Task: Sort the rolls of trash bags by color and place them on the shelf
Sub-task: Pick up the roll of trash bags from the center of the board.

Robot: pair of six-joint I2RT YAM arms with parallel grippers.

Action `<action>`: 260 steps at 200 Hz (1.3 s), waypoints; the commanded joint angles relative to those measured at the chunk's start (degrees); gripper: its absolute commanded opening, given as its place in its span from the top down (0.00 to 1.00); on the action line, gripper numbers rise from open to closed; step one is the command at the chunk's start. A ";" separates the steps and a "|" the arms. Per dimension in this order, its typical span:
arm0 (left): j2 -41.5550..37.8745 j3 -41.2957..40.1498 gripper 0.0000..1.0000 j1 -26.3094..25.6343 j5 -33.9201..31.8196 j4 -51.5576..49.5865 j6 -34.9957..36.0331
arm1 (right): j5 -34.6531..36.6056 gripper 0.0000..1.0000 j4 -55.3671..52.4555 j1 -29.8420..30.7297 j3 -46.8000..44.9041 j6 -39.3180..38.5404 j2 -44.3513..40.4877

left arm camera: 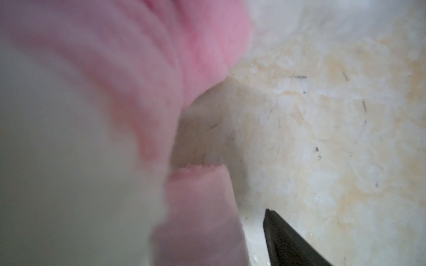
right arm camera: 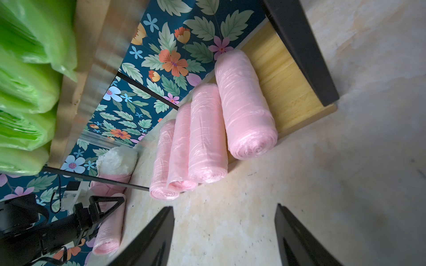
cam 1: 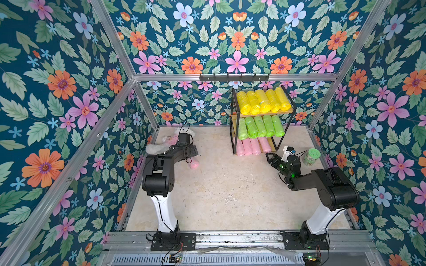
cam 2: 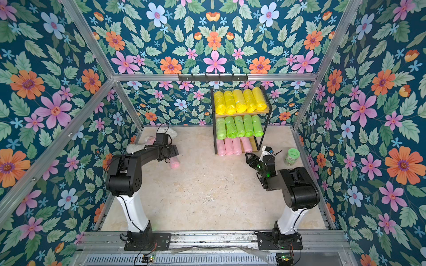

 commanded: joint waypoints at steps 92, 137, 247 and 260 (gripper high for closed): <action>-13.06 -18.23 0.49 -1.42 2.04 14.62 -10.51 | -3.06 0.28 5.34 1.77 -4.88 5.99 -4.38; -14.72 -21.55 0.41 -1.75 2.84 14.77 -9.73 | -2.64 0.28 2.41 3.81 -3.13 5.05 -4.71; -17.63 -23.77 0.65 -3.22 6.66 18.21 -11.70 | -2.82 0.28 0.80 8.84 -5.53 4.65 -10.07; -21.22 -26.09 0.68 -4.43 7.89 21.67 -15.37 | -2.64 0.26 0.28 10.86 -6.02 4.34 -12.01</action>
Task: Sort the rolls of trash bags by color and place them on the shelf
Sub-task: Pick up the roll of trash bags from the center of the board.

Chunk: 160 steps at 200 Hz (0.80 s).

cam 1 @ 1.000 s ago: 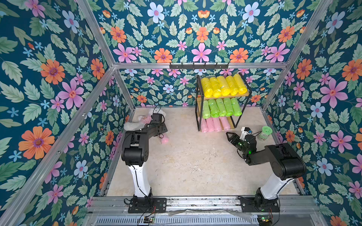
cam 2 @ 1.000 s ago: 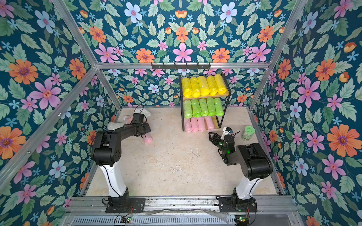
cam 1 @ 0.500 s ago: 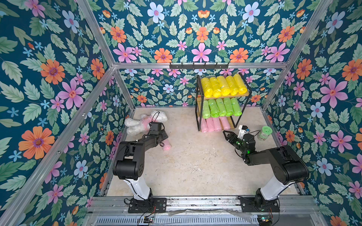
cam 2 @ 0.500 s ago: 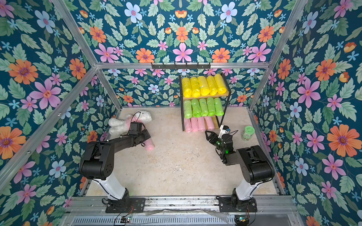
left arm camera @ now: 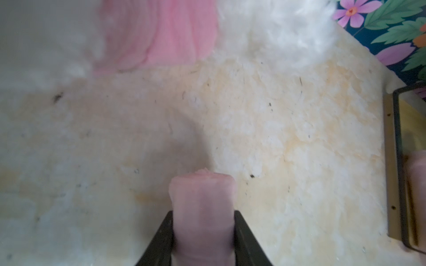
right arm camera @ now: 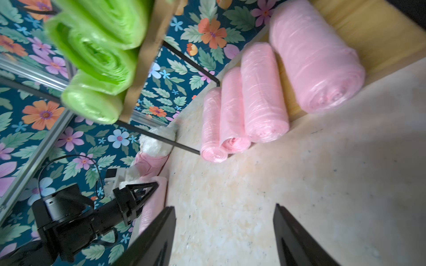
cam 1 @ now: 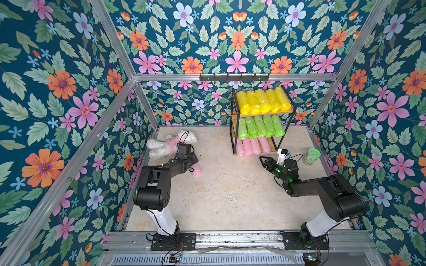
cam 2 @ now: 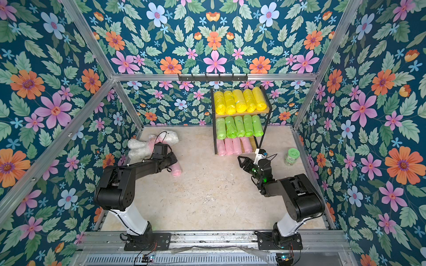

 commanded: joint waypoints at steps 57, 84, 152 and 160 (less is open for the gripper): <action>-15.94 -7.66 0.71 -13.39 -3.41 17.71 -19.17 | 0.64 0.18 6.13 15.99 -0.17 2.98 -6.71; -16.41 -8.16 0.71 -18.53 -6.68 23.21 -24.53 | 4.09 0.11 8.23 22.01 1.21 4.48 -7.15; -16.50 -10.57 0.70 -27.22 -13.72 33.82 -32.64 | 12.78 0.02 10.24 26.79 3.17 8.23 -4.34; -16.50 -10.70 0.70 -27.92 -14.13 34.78 -33.18 | 12.99 0.01 11.14 26.98 3.43 8.56 -3.58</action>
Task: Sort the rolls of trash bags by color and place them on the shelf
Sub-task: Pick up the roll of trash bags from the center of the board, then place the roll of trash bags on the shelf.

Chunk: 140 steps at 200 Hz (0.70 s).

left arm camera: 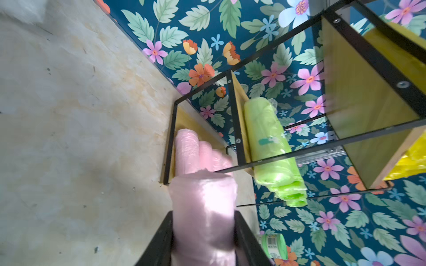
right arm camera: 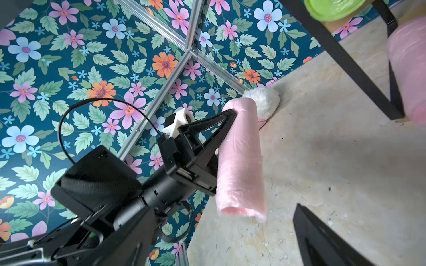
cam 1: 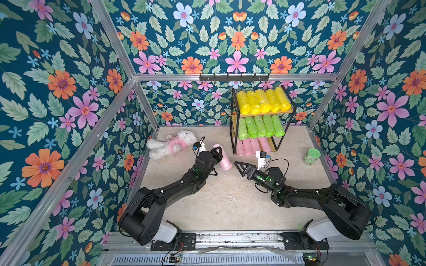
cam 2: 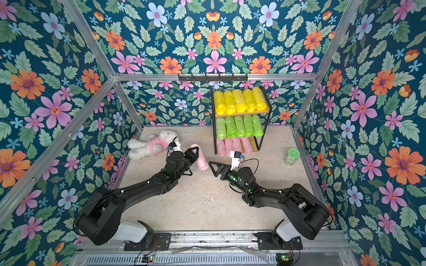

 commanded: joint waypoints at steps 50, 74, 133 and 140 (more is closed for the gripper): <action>0.18 -0.35 0.71 -4.43 -4.96 10.55 -5.18 | 1.99 0.03 6.94 1.49 3.91 4.86 6.28; 0.42 -0.61 0.71 -5.01 -5.69 11.38 -5.57 | 1.28 0.06 7.37 2.31 5.70 5.57 7.90; 0.34 -1.29 0.71 -5.89 -6.71 12.67 -5.81 | 1.50 0.32 10.04 2.64 6.78 8.54 11.45; 0.34 -1.41 0.71 -5.93 -6.84 12.86 -5.79 | 1.36 0.34 10.22 2.71 6.96 8.85 11.69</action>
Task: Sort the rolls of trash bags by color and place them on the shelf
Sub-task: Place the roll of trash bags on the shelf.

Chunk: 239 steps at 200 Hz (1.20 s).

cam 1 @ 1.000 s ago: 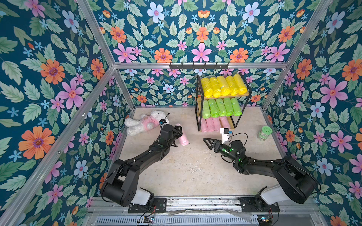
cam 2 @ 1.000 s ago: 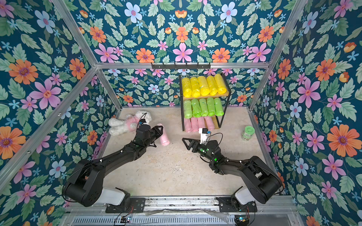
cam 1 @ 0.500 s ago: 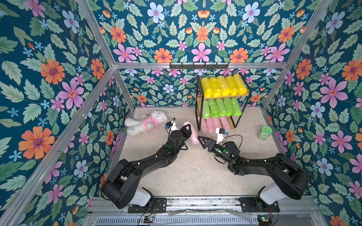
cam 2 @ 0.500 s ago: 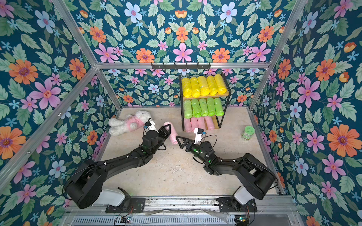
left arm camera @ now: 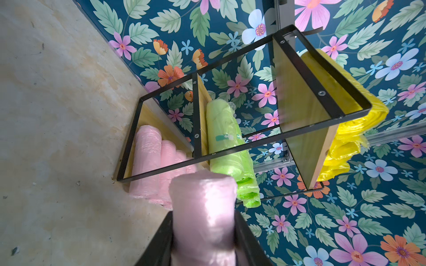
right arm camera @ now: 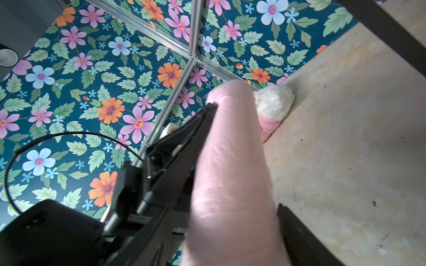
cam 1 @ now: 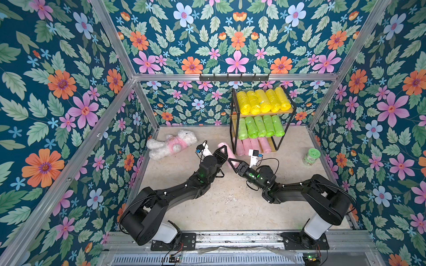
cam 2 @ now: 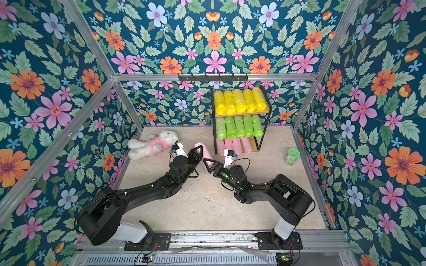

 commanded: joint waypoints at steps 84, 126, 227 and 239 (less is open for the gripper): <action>-0.84 -1.37 0.66 -0.63 -1.97 4.08 0.17 | 0.95 0.61 2.97 -0.12 1.20 1.04 0.02; -1.55 -2.20 0.45 -0.67 -3.39 2.16 1.17 | 0.45 0.65 2.30 -1.36 0.32 0.43 -1.06; -11.91 -2.99 0.11 1.69 0.98 -18.06 24.57 | -6.08 0.68 -11.84 -8.25 -10.81 -10.48 -10.44; -11.92 -1.77 0.10 2.93 3.33 -21.27 28.28 | -7.18 0.68 -14.94 -10.07 -12.32 -12.25 -11.70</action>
